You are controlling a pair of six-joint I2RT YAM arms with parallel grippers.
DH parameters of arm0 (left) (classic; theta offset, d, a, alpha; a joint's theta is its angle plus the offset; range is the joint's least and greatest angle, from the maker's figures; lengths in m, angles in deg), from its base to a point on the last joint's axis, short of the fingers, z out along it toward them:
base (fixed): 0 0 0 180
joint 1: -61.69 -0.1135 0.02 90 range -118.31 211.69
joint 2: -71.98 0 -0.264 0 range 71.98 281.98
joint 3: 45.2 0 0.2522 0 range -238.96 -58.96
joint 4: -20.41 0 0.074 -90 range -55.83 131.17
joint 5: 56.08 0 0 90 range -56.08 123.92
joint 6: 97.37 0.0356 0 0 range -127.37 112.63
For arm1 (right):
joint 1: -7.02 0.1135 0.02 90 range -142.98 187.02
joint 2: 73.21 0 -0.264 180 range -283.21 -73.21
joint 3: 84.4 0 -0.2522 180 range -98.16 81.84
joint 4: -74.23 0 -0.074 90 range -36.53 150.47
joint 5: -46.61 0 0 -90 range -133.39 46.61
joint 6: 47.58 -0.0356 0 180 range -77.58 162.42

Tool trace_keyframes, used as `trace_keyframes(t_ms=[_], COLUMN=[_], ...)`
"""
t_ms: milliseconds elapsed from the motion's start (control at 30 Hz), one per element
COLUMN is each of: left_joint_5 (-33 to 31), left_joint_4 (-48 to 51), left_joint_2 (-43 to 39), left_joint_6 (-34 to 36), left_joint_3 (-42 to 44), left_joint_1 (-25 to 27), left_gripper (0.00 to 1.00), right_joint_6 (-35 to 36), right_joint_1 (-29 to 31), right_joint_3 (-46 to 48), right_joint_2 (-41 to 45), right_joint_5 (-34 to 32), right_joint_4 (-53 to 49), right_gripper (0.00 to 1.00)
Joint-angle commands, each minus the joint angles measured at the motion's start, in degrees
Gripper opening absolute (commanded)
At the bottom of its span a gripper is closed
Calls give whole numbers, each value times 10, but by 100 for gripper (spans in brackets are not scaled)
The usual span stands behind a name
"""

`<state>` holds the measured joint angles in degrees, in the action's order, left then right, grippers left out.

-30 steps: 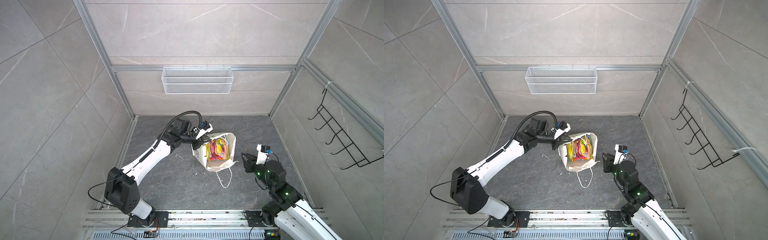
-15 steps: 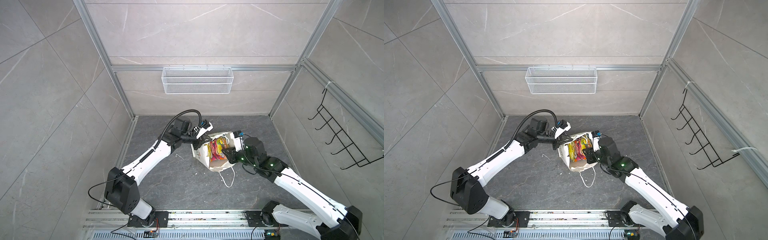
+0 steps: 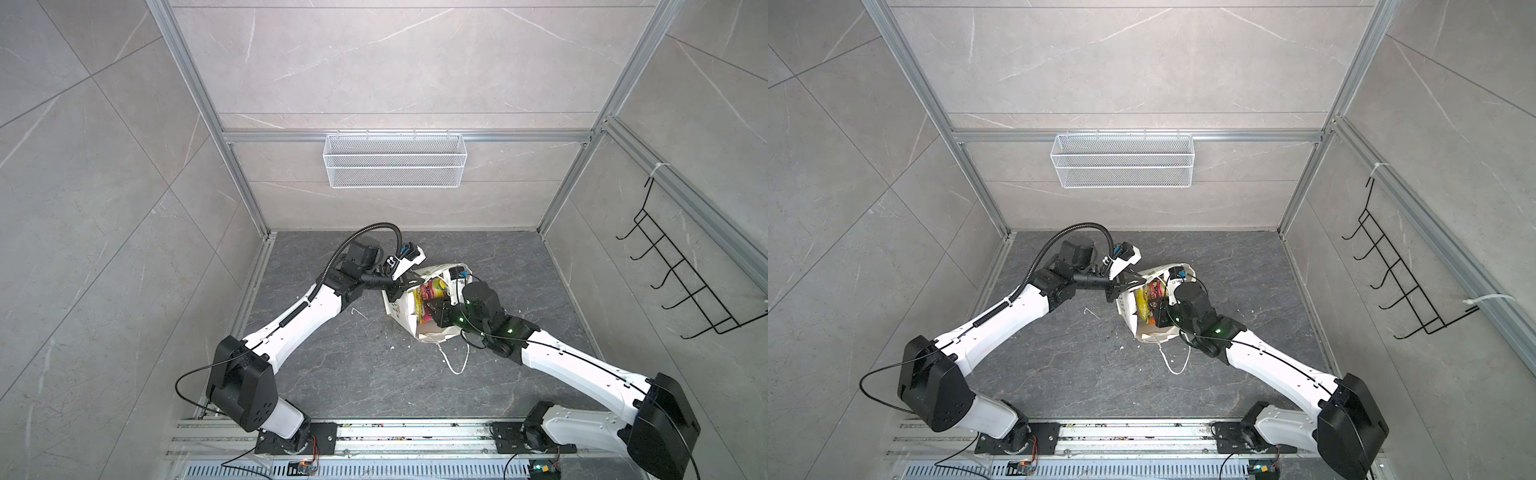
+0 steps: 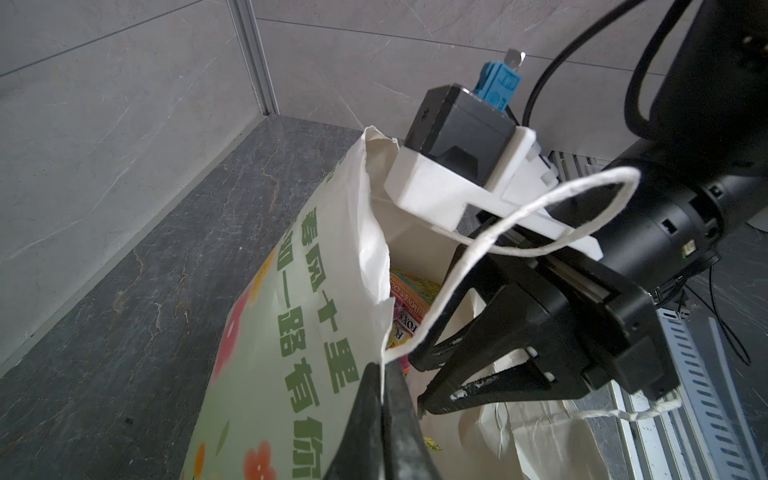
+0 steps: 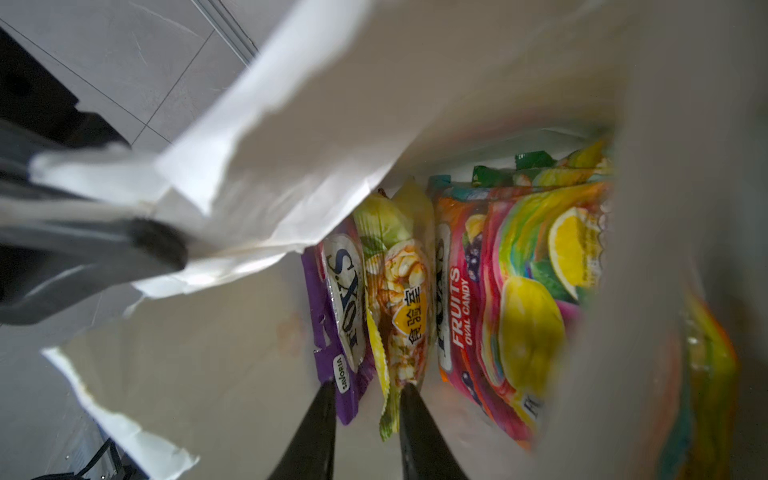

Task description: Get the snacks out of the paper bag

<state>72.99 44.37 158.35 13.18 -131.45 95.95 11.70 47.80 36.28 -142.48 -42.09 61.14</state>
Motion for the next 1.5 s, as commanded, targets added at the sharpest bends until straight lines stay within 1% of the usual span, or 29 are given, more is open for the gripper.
trace_keyframes(t_ms=[0,133,300,400,500,600,700,900,1100,1167,1367,1467], left_joint_5=[18,16,13,10,8,4,5,4,-2,-1,0,-6], left_joint_4=[-36,-39,-49,-45,-43,-44,-44,-40,-48,-48,-48,-47], left_joint_2=[-28,-24,-27,-27,-26,-23,-23,-26,-35,-35,-47,-56], left_joint_6=[-5,-8,-12,-13,-11,-13,-14,-14,-13,-14,-13,-11], left_joint_3=[3,0,5,-1,-3,-2,-2,-3,9,9,15,22], left_joint_1=[5,5,5,5,5,5,5,5,5,5,5,5], left_gripper=[0,0,0,0,0,0,0,0,0,0,0,0], right_joint_6=[0,7,21,24,14,-12,-35,-50,-86,-101,-91,-80], right_joint_1=[4,5,6,6,7,7,7,11,11,11,11,10], right_joint_3=[13,38,73,96,97,109,115,75,36,17,-48,-70], right_joint_2=[15,52,141,170,156,140,124,63,21,11,-14,-26], right_joint_5=[-23,-24,-66,-63,-47,-29,-24,-13,-33,-56,-118,-132], right_joint_4=[45,50,13,4,-12,13,39,20,0,-26,-109,-140], right_gripper=[32,32,32,32,31,26,25,25,24,24,24,25])
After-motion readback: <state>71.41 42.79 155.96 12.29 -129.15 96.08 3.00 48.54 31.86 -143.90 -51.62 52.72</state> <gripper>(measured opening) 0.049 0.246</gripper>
